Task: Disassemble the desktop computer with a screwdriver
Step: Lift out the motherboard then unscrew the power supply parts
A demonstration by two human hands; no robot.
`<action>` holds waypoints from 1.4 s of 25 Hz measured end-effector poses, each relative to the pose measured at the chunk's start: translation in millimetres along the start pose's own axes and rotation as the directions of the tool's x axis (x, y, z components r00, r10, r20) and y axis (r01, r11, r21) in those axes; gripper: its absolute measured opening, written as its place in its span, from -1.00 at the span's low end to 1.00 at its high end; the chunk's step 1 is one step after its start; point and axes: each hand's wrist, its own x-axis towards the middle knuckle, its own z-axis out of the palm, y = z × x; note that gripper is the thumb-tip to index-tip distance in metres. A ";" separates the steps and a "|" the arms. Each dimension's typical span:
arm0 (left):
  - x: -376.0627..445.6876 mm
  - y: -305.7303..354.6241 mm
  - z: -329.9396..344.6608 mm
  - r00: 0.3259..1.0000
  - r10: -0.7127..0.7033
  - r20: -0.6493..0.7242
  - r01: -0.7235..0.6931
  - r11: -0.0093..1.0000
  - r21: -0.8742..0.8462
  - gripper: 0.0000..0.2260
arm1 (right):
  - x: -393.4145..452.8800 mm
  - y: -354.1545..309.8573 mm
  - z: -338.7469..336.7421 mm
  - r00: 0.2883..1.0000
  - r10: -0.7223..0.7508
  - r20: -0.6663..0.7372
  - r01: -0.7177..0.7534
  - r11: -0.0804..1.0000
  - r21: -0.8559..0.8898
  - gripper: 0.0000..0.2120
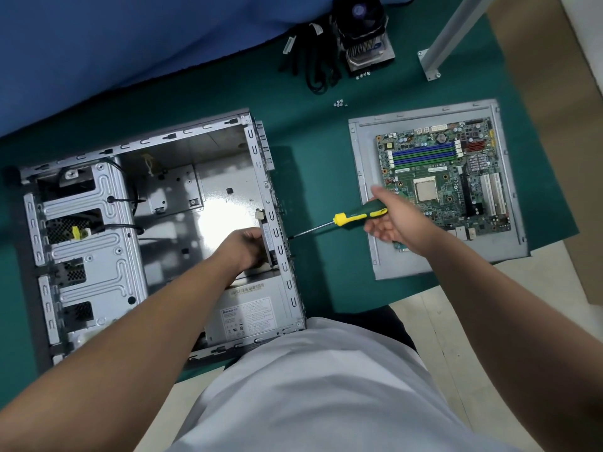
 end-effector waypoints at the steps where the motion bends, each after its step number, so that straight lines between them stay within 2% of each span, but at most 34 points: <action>1: 1.2 -0.4 0.3 1.000 -0.020 -0.006 0.020 0.999 -0.028 -0.46 | -0.3 0.6 0.8 0.998 -0.026 -0.057 0.019 0.993 -0.118 -0.46; 2: 2.3 -0.4 -0.4 1.000 -0.028 -0.007 0.028 0.998 -0.057 -0.48 | 0.5 1.4 0.6 0.993 -0.068 -0.098 0.051 0.984 -0.168 -0.48; 3: 3.0 -0.2 1.0 1.000 -0.025 -0.005 0.025 0.998 -0.051 -0.50 | 1.6 0.5 1.4 0.991 -0.076 -0.107 0.063 0.991 -0.114 -0.62; 5: 3.4 -0.3 -0.5 1.000 0.013 -0.002 -0.013 1.000 0.018 -0.51 | -2.4 -4.9 3.0 0.998 -0.046 -0.049 0.052 0.992 0.116 -0.87; 6: 2.3 -1.1 -2.2 1.000 0.018 -0.002 -0.017 0.998 0.067 -0.51 | -4.5 -5.5 3.1 0.999 -0.035 -0.020 0.037 0.992 0.122 -0.87; 7: 0.4 -2.5 -4.5 1.000 0.028 0.014 -0.030 0.992 0.124 -0.52 | -5.4 -3.6 2.4 1.000 -0.019 0.009 0.017 0.994 0.109 -0.75; 9: -0.7 -2.3 -8.4 0.998 0.047 0.039 -0.055 0.966 0.253 -0.64 | -4.7 -3.4 1.6 0.996 -0.042 -0.075 0.031 0.990 -0.140 -0.47; 10: -4.2 -1.6 -7.7 0.996 0.074 0.047 -0.084 0.949 0.305 -0.70 | -2.6 -2.7 1.6 0.989 -0.096 -0.111 0.073 0.977 -0.202 -0.50; 12: -8.0 -1.4 -5.5 0.990 0.125 0.060 -0.138 0.913 0.383 -0.67 | -2.6 -6.1 2.9 0.993 -0.074 -0.092 0.071 0.997 -0.028 -0.77; 13: -8.8 -0.8 -4.6 0.993 0.109 0.055 -0.121 0.930 0.348 -0.56 | -2.4 -6.1 2.7 0.997 -0.051 -0.064 0.055 0.997 0.054 -0.81; 14: -9.2 0.5 -3.2 0.994 0.107 0.039 -0.114 0.939 0.325 -0.46 | -3.5 -5.2 2.8 0.999 -0.038 -0.039 0.041 0.996 0.081 -0.82; 15: -8.3 1.1 -2.8 0.993 0.113 0.032 -0.118 0.935 0.334 -0.46 | -4.6 -5.1 2.9 1.000 -0.017 -0.025 0.020 0.996 0.086 -0.78; 17: -11.3 2.3 -0.3 0.995 0.097 0.022 -0.098 0.922 0.374 -0.65 | -3.3 -2.6 2.2 0.998 -0.029 -0.060 0.025 0.998 -0.063 -0.56; 18: -11.6 2.1 0.9 0.995 0.102 0.015 -0.101 0.925 0.367 -0.71 | -2.7 -2.2 4.3 0.993 -0.083 -0.088 0.072 0.990 -0.120 -0.58; 20: -16.1 2.9 1.4 0.993 0.113 0.033 -0.116 0.912 0.393 -0.70 | -3.1 -3.5 6.1 0.993 -0.087 -0.085 0.092 0.994 0.052 -0.83; 22: -19.0 2.6 3.7 0.991 0.124 0.048 -0.132 0.902 0.411 -0.67 | -2.9 -3.2 6.0 0.998 -0.051 -0.047 0.059 0.978 0.198 -0.85; 23: -22.6 4.1 3.7 0.990 0.130 0.050 -0.139 0.899 0.415 -0.67 | -3.3 -3.8 6.7 0.999 -0.039 -0.034 0.044 0.983 0.177 -0.89; 24: -23.9 5.0 4.7 0.990 0.129 0.050 -0.138 0.903 0.406 -0.67 | -3.4 -4.2 5.8 0.999 -0.022 -0.027 0.025 0.992 0.122 -0.80; 25: -23.2 4.3 3.6 0.990 0.131 0.047 -0.138 0.902 0.409 -0.68 | -1.7 -3.7 4.8 0.998 -0.023 -0.054 0.020 0.999 -0.040 -0.65; 26: -22.2 4.0 3.1 0.990 0.133 0.047 -0.140 0.894 0.426 -0.69 | -2.1 -3.5 4.9 0.995 -0.064 -0.078 0.050 0.984 -0.172 -0.60; 27: -23.7 4.7 2.6 0.989 0.138 0.050 -0.146 0.887 0.438 -0.69 | -0.4 -3.1 6.0 0.990 -0.106 -0.089 0.088 0.979 -0.185 -0.66; 29: -23.9 5.0 3.1 0.988 0.148 0.043 -0.153 0.893 0.423 -0.68 | 2.1 -1.3 4.1 0.994 -0.094 -0.062 0.096 0.995 0.033 -0.89; 31: -20.3 4.1 2.8 0.987 0.151 0.050 -0.158 0.895 0.416 -0.69 | 1.5 1.1 3.0 0.998 -0.061 0.005 0.058 0.970 0.235 -0.83; 32: -18.0 3.5 3.1 0.989 0.140 0.044 -0.146 0.903 0.404 -0.69 | 0.5 1.6 3.0 0.998 -0.056 0.022 0.049 0.970 0.239 -0.90; 35: -13.0 0.6 -0.9 0.988 0.151 0.031 -0.148 0.879 0.454 -0.67 | 2.3 5.4 7.3 0.995 -0.075 -0.070 0.074 0.997 -0.027 -0.66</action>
